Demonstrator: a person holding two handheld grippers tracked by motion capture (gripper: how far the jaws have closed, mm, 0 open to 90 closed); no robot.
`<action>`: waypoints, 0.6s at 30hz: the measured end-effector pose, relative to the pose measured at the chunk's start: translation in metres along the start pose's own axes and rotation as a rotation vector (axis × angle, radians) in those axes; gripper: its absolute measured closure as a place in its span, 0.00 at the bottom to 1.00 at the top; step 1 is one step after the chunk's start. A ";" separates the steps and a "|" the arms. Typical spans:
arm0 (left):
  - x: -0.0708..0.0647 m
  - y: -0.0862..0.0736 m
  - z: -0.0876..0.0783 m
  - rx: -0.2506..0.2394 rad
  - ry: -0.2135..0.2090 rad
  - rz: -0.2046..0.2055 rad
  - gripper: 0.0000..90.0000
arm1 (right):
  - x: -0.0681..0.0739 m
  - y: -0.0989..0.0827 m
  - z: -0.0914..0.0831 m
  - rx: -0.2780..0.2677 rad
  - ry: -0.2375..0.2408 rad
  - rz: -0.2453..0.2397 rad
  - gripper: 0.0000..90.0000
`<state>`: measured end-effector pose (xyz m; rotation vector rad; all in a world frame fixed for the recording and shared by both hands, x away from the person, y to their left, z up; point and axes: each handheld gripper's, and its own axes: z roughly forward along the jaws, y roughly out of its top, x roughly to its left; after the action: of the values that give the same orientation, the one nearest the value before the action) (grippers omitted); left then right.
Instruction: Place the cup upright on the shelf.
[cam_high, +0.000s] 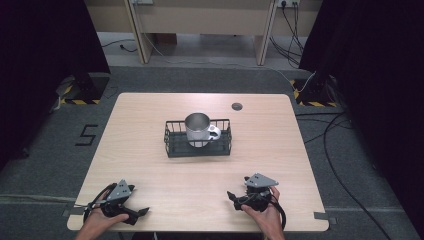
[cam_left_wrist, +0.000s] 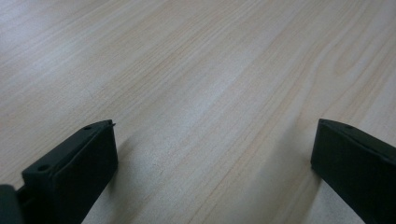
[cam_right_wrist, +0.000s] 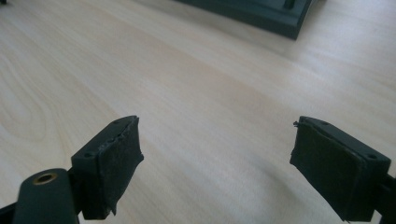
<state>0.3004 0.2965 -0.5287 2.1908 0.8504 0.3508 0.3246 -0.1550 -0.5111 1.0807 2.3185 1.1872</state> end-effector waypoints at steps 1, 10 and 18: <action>0.000 0.000 0.000 0.000 0.000 0.000 0.00 | 0.000 -0.001 0.000 0.007 0.002 -0.001 0.17; 0.000 0.000 0.000 0.000 0.000 0.000 0.00 | 0.005 -0.009 0.003 0.098 -0.005 -0.017 0.17; 0.000 0.000 0.000 0.001 0.000 0.001 0.00 | 0.008 -0.012 0.003 0.122 -0.026 -0.057 0.14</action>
<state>0.3003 0.2966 -0.5287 2.1919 0.8498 0.3511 0.3151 -0.1515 -0.5216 1.0565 2.4122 1.0165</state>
